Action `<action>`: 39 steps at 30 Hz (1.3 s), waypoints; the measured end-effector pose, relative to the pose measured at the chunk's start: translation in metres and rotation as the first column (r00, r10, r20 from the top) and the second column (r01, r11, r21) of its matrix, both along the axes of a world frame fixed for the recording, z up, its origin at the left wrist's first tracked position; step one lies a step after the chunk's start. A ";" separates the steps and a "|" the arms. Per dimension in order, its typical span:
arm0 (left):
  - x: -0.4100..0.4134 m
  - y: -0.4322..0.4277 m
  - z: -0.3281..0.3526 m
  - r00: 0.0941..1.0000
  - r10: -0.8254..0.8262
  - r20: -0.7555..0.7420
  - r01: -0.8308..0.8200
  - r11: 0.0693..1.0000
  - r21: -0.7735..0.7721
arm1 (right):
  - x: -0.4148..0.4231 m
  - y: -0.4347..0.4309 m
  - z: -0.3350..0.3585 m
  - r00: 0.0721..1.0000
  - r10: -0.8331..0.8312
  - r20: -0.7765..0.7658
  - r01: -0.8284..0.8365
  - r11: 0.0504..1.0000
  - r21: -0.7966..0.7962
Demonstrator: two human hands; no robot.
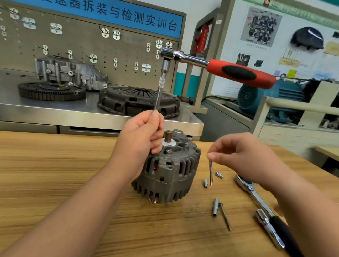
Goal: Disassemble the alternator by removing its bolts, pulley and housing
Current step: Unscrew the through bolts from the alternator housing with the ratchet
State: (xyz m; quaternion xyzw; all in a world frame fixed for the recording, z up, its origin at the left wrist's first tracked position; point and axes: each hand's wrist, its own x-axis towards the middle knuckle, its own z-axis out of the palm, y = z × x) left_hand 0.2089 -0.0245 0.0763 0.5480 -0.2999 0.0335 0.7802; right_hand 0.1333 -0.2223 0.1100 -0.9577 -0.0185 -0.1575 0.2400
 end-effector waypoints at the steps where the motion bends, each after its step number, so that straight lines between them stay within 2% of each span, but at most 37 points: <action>1: 0.000 0.000 0.000 1.000 -0.003 0.003 0.003 1.000 -0.001 | 0.000 -0.010 -0.014 0.995 -0.034 -0.093 0.034 0.999 -0.004; 3: 0.001 0.000 -0.001 1.000 -0.013 0.013 0.013 1.000 -0.003 | -0.002 -0.028 -0.042 0.970 -0.109 -0.217 0.111 0.994 0.000; 9: 0.003 0.000 -0.003 0.999 -0.038 0.032 0.038 0.999 -0.008 | -0.009 -0.060 -0.087 0.894 -0.242 -0.376 0.251 0.968 -0.025; 16: 0.002 -0.001 -0.003 0.999 -0.029 0.040 0.029 1.000 0.010 | -0.003 -0.061 -0.102 0.881 -0.286 -0.377 0.256 0.958 -0.130; 21: -0.001 -0.001 -0.002 0.999 0.004 0.035 -0.006 0.999 0.032 | -0.004 -0.059 -0.103 0.925 -0.250 -0.286 0.244 0.968 -0.054; 27: -0.001 -0.002 -0.003 0.998 0.025 0.061 -0.026 0.999 0.021 | 0.003 -0.033 -0.078 0.996 -0.091 -0.013 0.092 0.977 0.195; 30: -0.001 -0.002 -0.002 0.997 0.036 0.061 -0.037 0.999 0.014 | 0.015 -0.015 -0.062 1.000 -0.001 -0.006 0.003 0.930 0.369; 33: -0.003 -0.003 -0.002 0.994 0.079 0.070 -0.080 0.996 0.026 | 0.025 0.001 -0.055 0.997 0.071 -0.010 -0.058 0.876 0.478; 39: -0.009 -0.009 0.002 0.979 0.165 0.120 -0.174 0.982 0.074 | 0.019 0.009 -0.060 0.997 0.034 0.065 -0.062 0.871 0.488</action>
